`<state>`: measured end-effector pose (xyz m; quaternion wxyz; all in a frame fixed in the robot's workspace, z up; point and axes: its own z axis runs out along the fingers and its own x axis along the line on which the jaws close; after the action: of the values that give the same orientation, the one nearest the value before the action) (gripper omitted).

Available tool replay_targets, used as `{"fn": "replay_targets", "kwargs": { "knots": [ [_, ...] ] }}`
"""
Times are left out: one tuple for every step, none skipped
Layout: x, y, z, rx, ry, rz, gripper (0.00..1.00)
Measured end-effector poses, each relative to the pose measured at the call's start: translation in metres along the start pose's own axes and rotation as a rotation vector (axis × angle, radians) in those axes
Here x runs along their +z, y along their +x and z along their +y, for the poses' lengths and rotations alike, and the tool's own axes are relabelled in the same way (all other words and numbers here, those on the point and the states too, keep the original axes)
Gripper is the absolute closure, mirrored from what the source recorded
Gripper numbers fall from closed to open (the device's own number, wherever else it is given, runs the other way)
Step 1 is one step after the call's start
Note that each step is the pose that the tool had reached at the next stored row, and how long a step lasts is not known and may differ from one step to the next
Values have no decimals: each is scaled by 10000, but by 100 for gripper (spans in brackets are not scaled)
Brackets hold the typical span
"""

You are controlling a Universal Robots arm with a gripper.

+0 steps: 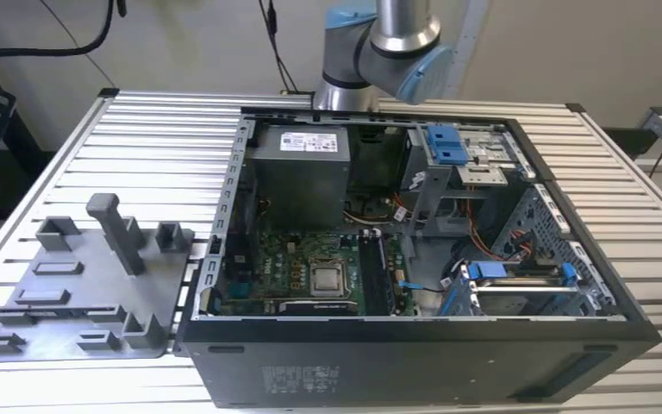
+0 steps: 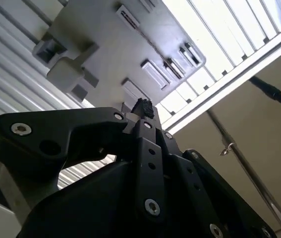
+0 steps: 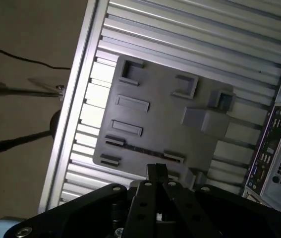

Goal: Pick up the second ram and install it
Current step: 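Pick up the second ram and move it above second insertion slot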

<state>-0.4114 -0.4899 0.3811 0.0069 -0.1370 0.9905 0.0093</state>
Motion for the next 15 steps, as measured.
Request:
{"fn": "replay_targets", "kwargs": {
  "knots": [
    [0, 0, 0, -118, 2, 4, 89],
    [0, 0, 0, -223, 5, 6, 89],
    [0, 0, 0, -310, 7, 8, 89],
    [0, 0, 0, -362, 11, 11, 89],
    [0, 0, 0, -396, 11, 11, 89],
    [0, 0, 0, -420, 11, 12, 89],
    [0, 0, 0, -448, 11, 12, 89],
    [0, 0, 0, -495, 9, 13, 89],
    [0, 0, 0, -531, 9, 14, 89],
    [0, 0, 0, -537, 9, 14, 89],
    [0, 0, 0, -543, 9, 14, 89],
    [0, 0, 0, -558, 8, 14, 89],
    [0, 0, 0, -605, 7, 15, 89],
    [0, 0, 1, -696, 6, 16, 89],
    [0, 0, 1, -819, 5, 19, 89]
  ]
}}
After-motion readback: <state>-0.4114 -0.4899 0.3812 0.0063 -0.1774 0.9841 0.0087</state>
